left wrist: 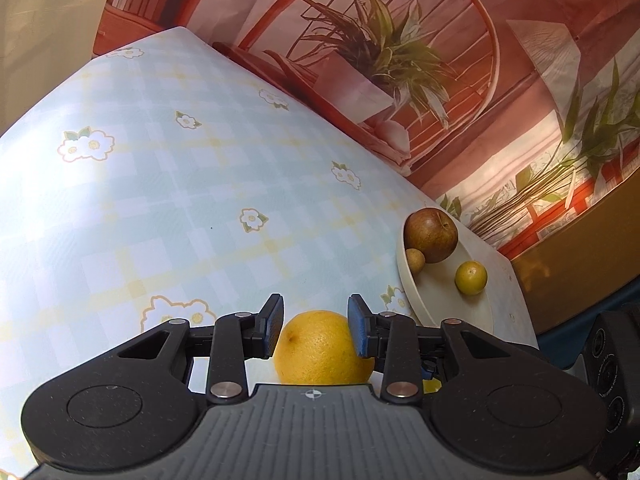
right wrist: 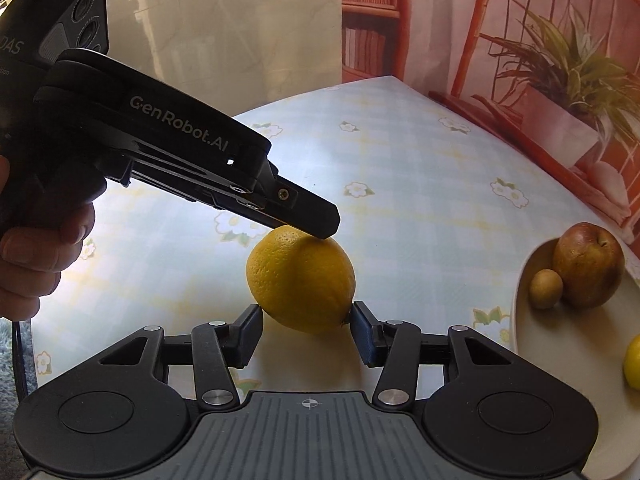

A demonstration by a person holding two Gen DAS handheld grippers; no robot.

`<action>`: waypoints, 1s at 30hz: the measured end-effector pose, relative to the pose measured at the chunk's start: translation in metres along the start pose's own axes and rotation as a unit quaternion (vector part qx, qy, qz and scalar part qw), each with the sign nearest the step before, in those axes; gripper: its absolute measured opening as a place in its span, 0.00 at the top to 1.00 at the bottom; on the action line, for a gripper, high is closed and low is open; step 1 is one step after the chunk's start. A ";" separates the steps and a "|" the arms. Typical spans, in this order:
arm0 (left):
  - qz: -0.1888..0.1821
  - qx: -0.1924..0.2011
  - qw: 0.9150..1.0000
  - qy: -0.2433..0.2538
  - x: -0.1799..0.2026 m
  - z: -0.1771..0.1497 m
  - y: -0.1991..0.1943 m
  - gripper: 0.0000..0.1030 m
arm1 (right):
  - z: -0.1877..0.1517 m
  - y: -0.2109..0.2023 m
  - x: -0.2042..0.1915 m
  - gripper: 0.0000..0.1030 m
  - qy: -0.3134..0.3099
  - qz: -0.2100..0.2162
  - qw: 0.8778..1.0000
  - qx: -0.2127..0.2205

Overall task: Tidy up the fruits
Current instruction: 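Carry the lemon with the right tool and lower it onto the plate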

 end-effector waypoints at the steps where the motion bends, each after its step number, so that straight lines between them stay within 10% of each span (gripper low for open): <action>1: -0.001 -0.001 1.000 0.000 0.000 0.000 0.000 0.64 | 0.001 0.000 0.000 0.57 0.000 0.000 1.000 0.001; 30: -0.019 -0.005 1.000 -0.005 0.001 -0.005 0.004 0.54 | 0.009 0.007 0.006 0.52 0.001 0.000 1.000 0.009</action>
Point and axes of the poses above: each gripper's, at about its wrist camera, not at the fingertips, and y roughly the way its jaws point, x to its right, z to its top, the point moved 8 cm from there along y, roughly the way its jaws point, and after that the axes turned 11 degrees about y, right-handed, at the moved point
